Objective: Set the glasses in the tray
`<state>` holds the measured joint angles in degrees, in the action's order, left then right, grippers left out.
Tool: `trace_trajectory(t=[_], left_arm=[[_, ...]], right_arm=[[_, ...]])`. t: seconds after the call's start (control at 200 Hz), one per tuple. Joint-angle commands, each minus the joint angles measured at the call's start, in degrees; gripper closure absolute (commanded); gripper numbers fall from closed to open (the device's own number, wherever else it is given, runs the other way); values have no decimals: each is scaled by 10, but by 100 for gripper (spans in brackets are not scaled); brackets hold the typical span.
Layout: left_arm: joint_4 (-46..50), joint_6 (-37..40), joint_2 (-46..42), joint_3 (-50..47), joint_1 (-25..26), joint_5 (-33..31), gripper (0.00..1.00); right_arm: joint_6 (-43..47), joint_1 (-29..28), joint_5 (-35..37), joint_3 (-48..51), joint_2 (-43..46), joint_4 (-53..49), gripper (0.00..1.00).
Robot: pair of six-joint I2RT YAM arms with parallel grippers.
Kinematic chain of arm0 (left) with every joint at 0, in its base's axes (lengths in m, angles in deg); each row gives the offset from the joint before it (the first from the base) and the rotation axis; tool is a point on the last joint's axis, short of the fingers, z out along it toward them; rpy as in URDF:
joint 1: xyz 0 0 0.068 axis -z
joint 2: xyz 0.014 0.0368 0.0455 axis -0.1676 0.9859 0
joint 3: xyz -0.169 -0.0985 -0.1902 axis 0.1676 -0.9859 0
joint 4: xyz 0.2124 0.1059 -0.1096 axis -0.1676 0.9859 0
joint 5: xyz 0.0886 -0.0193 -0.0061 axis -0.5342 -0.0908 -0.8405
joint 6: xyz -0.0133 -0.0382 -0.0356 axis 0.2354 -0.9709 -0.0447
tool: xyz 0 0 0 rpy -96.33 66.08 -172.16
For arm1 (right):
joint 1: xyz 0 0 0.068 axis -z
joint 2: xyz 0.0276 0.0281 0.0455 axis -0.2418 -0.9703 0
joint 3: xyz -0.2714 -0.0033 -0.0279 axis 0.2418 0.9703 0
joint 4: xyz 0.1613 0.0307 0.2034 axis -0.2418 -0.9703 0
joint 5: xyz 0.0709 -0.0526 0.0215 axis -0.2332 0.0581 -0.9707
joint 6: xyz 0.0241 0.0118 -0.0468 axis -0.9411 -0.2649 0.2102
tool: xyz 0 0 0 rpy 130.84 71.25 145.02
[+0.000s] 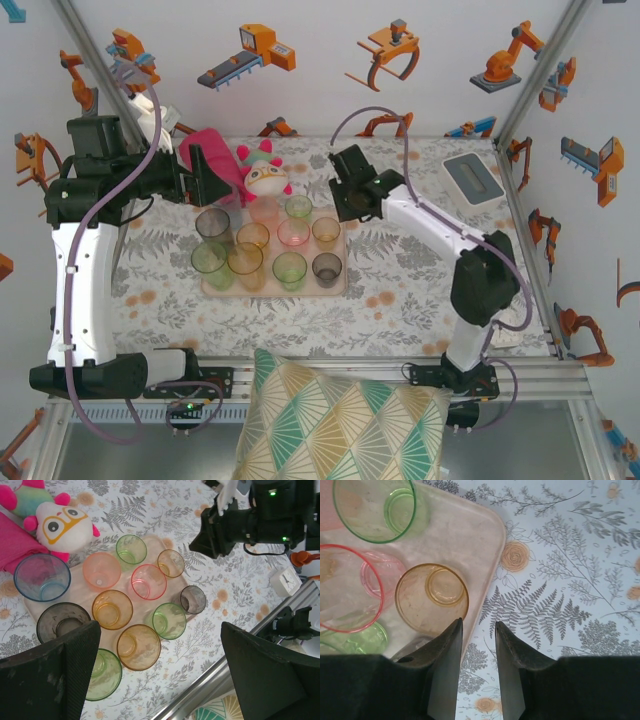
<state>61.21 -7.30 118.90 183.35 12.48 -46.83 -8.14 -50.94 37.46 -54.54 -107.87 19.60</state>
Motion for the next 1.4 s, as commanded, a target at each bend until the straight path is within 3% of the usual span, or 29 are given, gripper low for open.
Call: trace_trajectory(t=[0.0, 0.355, 0.686, 0.831, 1.397], left_arm=[[6, 7, -8, 3, -5, 18, 3], [5, 5, -2, 1, -5, 40, 3], [10, 11, -9, -8, -5, 68, 3], [11, 16, -7, -13, -5, 94, 3], [11, 16, -2, -14, -5, 93, 3]], right_arm=[[-19, 1, 22, 45, 44, 10, 68], [-98, 34, -28, 209, 90, 114, 71], [-142, 41, -96, 231, 28, 181, 73], [-152, 43, -103, 236, 8, 197, 73], [-158, 48, -126, 232, -42, 215, 74]])
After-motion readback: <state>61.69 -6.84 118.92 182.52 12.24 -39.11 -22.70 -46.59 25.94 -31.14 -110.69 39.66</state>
